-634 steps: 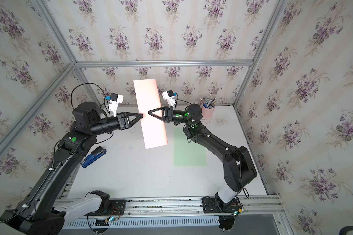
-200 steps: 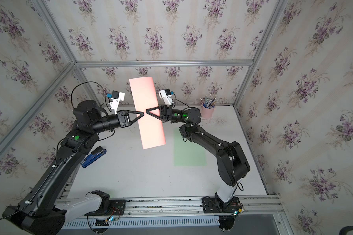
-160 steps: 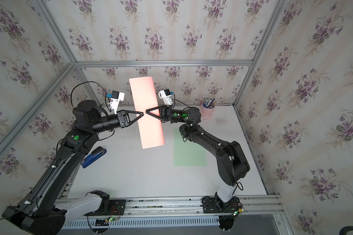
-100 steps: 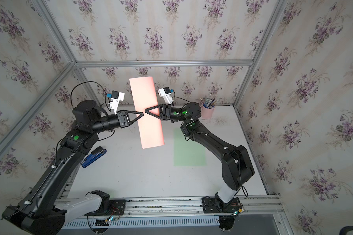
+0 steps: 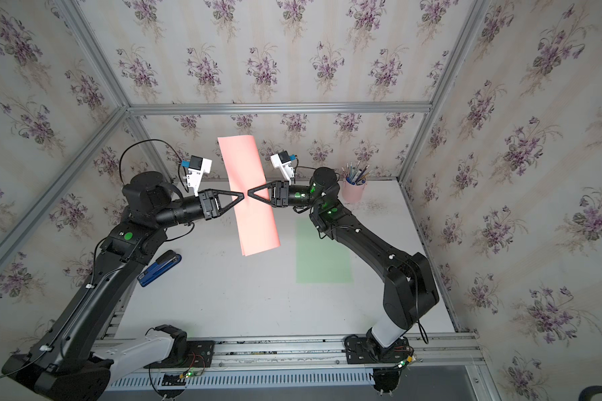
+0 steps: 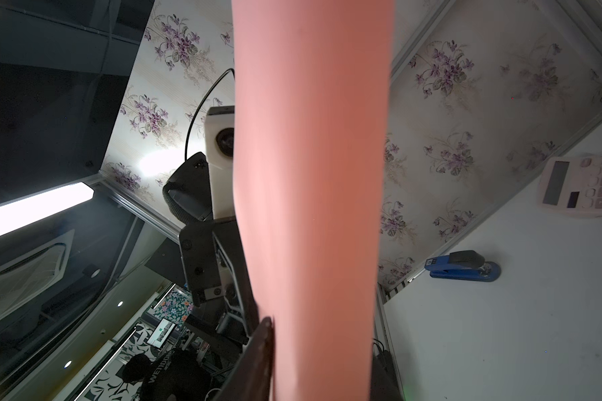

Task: Fold the rectangular paper in half along the long edge
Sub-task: Fold the paper.

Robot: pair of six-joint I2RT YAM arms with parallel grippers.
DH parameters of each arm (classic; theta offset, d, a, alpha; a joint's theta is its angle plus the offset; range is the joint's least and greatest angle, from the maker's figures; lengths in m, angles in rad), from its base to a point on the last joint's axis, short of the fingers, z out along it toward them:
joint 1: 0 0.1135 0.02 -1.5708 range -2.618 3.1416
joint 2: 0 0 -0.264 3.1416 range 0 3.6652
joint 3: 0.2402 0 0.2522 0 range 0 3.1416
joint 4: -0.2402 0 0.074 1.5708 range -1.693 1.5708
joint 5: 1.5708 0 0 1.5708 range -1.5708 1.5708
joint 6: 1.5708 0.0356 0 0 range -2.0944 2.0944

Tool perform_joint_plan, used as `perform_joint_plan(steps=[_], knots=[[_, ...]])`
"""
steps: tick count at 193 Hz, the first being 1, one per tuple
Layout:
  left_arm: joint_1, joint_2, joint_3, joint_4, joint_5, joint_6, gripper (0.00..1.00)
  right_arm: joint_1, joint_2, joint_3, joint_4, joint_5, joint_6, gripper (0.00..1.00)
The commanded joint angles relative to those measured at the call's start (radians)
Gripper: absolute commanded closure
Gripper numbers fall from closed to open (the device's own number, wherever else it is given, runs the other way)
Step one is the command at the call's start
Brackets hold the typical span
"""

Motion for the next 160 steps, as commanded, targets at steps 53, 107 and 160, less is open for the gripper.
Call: perform_joint_plan(steps=[53,107,160], knots=[[0.0,-0.002,0.001,0.001,0.0,0.015,0.81,-0.004,-0.008,-0.008,0.146,-0.026,0.086,0.72],[-0.001,-0.001,0.002,0.006,-0.001,0.011,0.67,-0.003,-0.008,-0.014,0.172,-0.033,0.107,0.73],[0.0,0.0,0.002,0.015,0.001,0.007,0.84,-0.001,-0.006,-0.018,0.167,-0.034,0.102,0.73]])
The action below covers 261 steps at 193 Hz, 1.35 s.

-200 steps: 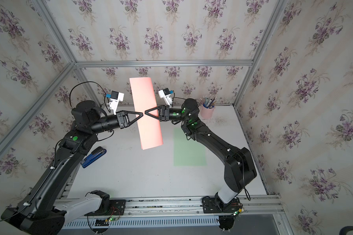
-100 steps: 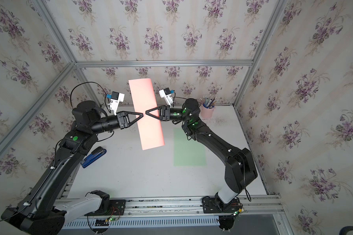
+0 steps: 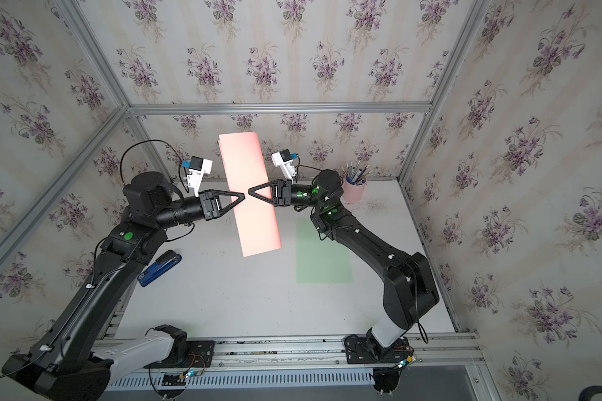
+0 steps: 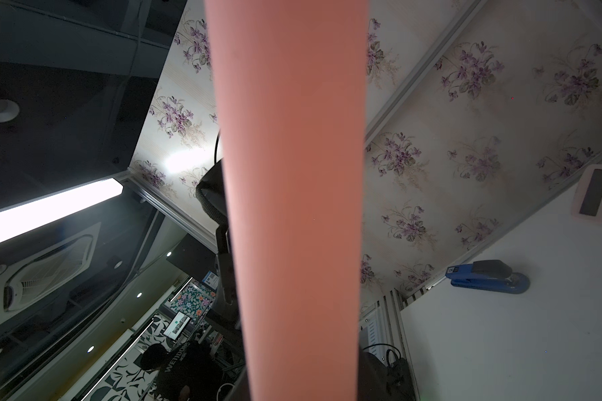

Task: Fold the rectangular paper in half along the long edge
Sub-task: Fold the paper.

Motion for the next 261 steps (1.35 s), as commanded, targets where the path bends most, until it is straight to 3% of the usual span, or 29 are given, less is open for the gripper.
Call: perform_joint_plan(steps=[1,135,153,213,261], knots=[[0.0,0.0,0.003,0.024,0.002,0.001,0.84,0.002,-0.006,-0.001,0.029,-0.011,-0.006,0.73],[0.0,0.005,-0.008,0.044,0.015,-0.008,0.93,0.006,-0.015,0.005,0.016,-0.007,-0.019,0.75],[0.0,0.0,-0.015,0.056,0.014,-0.013,0.98,0.009,-0.014,0.004,0.017,-0.008,-0.019,0.75],[0.001,-0.006,-0.027,0.086,0.053,-0.013,1.0,0.007,-0.009,0.008,0.079,-0.016,0.015,0.6],[0.0,-0.02,-0.054,0.189,0.121,-0.058,1.0,-0.014,-0.008,0.036,0.071,-0.027,0.012,0.6]])
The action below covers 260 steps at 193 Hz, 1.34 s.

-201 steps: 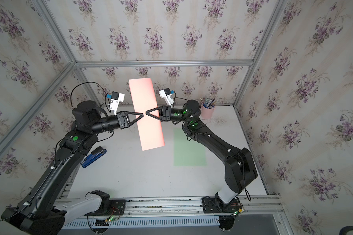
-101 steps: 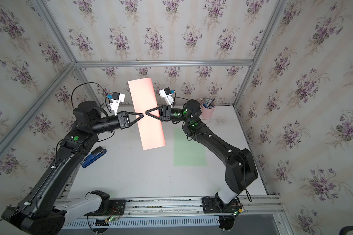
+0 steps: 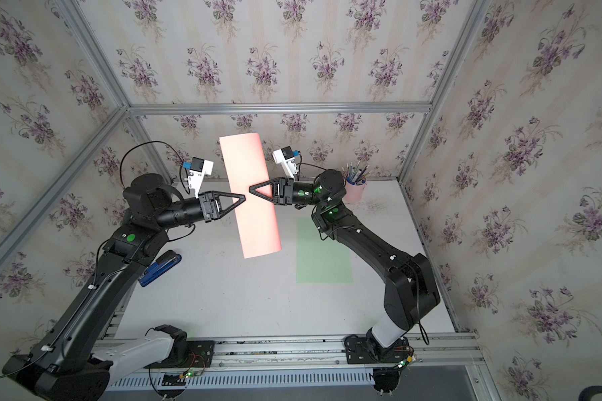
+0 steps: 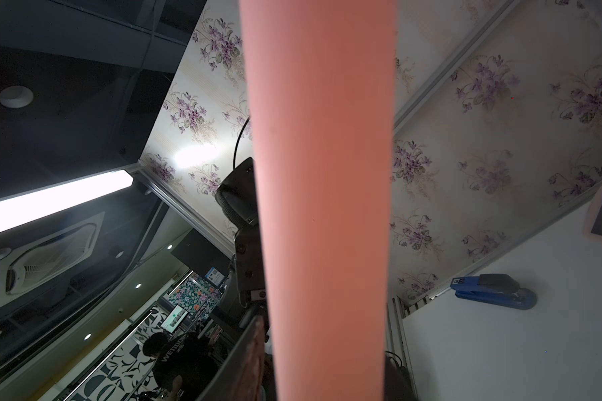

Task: Fold the rectangular paper in half along the long edge
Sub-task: Fold the paper.

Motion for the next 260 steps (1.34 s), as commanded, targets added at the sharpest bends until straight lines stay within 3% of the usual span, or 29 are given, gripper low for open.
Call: perform_joint_plan(steps=[1,46,131,220,260], knots=[[0.0,-0.006,-0.008,0.1,0.055,-0.032,1.0,-0.007,0.0,0.017,0.026,-0.018,0.001,0.61],[0.0,-0.011,-0.017,0.16,0.081,-0.059,1.0,-0.015,-0.02,0.036,0.008,-0.041,-0.006,0.68],[0.001,-0.013,-0.008,0.203,0.1,-0.077,1.0,-0.015,-0.059,0.052,-0.084,-0.077,-0.059,0.7],[0.001,-0.028,0.005,0.186,0.109,-0.065,1.0,-0.027,-0.082,0.07,-0.212,-0.084,-0.152,0.87],[0.001,-0.03,0.007,0.175,0.109,-0.057,1.0,-0.037,-0.094,0.072,-0.231,-0.082,-0.169,1.0]])
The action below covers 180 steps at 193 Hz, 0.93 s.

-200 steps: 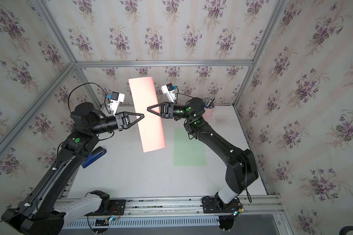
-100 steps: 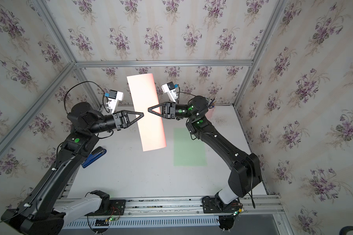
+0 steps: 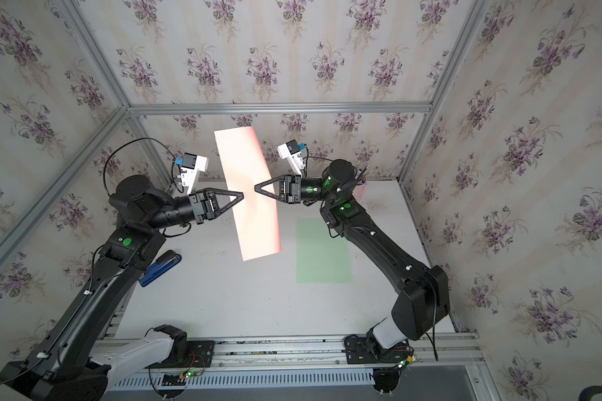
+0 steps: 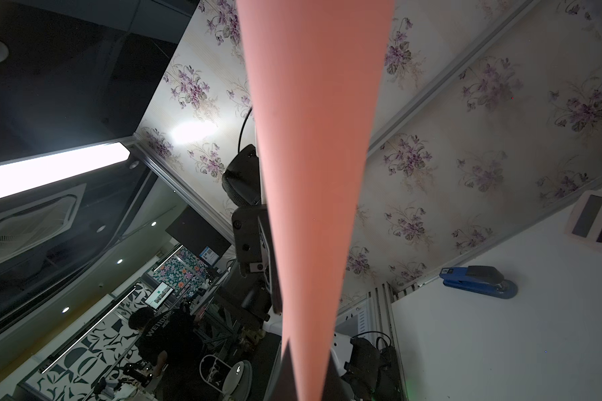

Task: Fold the rectangular paper in half along the long edge
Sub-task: Fold the paper.

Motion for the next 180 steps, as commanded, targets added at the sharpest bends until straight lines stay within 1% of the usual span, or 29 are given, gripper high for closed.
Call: perform_joint_plan(steps=[1,19,46,98,100,102,103,104,109,119,120,123,125,133,138,142,149,164,180], knots=[[0.001,-0.004,0.007,0.016,0.014,0.016,1.0,-0.004,-0.011,0.006,-0.002,-0.001,-0.023,1.0],[0.001,-0.004,0.007,0.016,0.01,0.018,1.0,-0.004,-0.014,0.002,0.013,-0.003,-0.011,1.0],[0.001,-0.004,0.008,0.004,0.003,0.031,1.0,-0.004,-0.024,-0.016,0.088,-0.017,0.037,1.0],[0.001,-0.002,0.018,-0.004,0.002,0.035,1.0,-0.004,-0.038,-0.008,0.055,-0.02,0.001,1.0],[0.001,-0.002,0.018,-0.003,0.002,0.034,1.0,-0.004,-0.038,-0.009,0.054,-0.02,0.001,0.98],[0.001,-0.002,0.019,-0.003,0.002,0.035,1.0,-0.004,-0.036,-0.009,0.053,-0.02,0.0,0.92],[0.001,-0.002,0.019,-0.002,0.003,0.034,1.0,-0.004,-0.036,-0.009,0.053,-0.02,0.0,0.92],[0.001,-0.002,0.019,-0.003,0.003,0.034,1.0,-0.003,-0.037,-0.007,0.051,-0.02,0.0,0.89],[0.001,-0.001,0.021,-0.002,0.005,0.034,1.0,-0.004,-0.036,-0.009,0.054,-0.02,-0.001,0.84],[0.0,0.001,0.023,-0.002,0.006,0.033,1.0,0.0,-0.036,-0.01,0.054,-0.018,-0.004,0.77],[0.0,0.001,0.023,-0.003,0.006,0.033,1.0,0.001,-0.037,-0.01,0.051,-0.016,-0.007,0.74],[0.001,0.001,0.024,-0.002,0.007,0.033,1.0,0.0,-0.036,-0.009,0.048,-0.016,-0.009,0.72],[0.001,0.001,0.024,-0.001,0.007,0.034,1.0,0.001,-0.036,-0.009,0.043,-0.014,-0.014,0.68],[0.001,0.001,0.024,0.0,0.009,0.033,1.0,0.002,-0.038,-0.006,0.033,-0.011,-0.024,0.66],[0.0,0.001,0.024,0.002,0.011,0.033,1.0,0.002,-0.038,-0.005,0.024,-0.011,-0.032,0.67],[0.001,0.001,0.024,0.003,0.01,0.033,1.0,0.002,-0.038,-0.004,0.014,-0.009,-0.038,0.71],[0.001,0.0,0.024,0.003,0.012,0.033,1.0,0.002,-0.037,-0.001,0.005,-0.009,-0.045,0.81],[0.001,-0.002,0.023,0.005,0.012,0.033,1.0,0.003,-0.036,-0.003,0.005,-0.011,-0.043,1.0],[0.0,-0.001,0.024,0.006,0.014,0.033,1.0,0.003,-0.038,-0.008,0.006,-0.008,-0.046,1.0]])
